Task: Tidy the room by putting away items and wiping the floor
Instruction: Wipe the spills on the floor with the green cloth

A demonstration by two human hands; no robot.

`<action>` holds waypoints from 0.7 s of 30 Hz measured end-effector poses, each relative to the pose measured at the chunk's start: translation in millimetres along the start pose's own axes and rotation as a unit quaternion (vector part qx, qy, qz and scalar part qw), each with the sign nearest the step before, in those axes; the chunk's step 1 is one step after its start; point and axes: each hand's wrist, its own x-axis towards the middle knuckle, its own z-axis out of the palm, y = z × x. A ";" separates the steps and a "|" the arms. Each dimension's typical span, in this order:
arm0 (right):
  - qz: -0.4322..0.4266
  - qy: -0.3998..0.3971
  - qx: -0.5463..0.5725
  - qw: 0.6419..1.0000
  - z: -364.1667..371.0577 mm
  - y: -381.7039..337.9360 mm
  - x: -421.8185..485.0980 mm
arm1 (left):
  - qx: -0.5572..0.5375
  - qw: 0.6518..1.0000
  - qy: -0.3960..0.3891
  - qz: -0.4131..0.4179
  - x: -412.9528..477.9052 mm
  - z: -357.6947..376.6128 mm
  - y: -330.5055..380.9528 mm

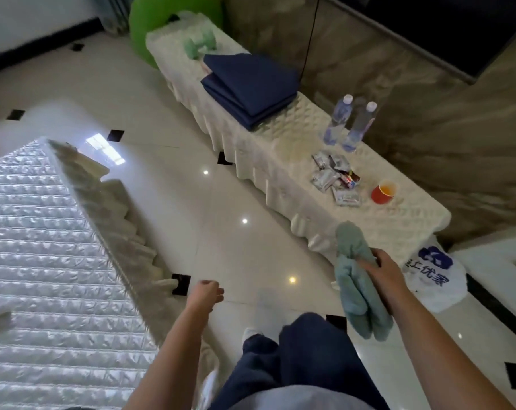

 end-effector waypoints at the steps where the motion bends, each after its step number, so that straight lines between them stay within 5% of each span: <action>1: 0.005 -0.003 0.004 1.000 4.2 -10.9 13.3 | 0.005 1.000 0.000 -0.003 8.5 2.2 15.8; 14: 0.141 0.030 0.090 0.985 18.6 -139.6 263.3 | 0.239 0.966 -0.041 0.088 148.6 57.8 303.1; 21: 0.104 0.008 0.068 0.992 58.3 -215.6 380.4 | 0.418 0.892 -0.031 0.170 225.6 86.7 432.8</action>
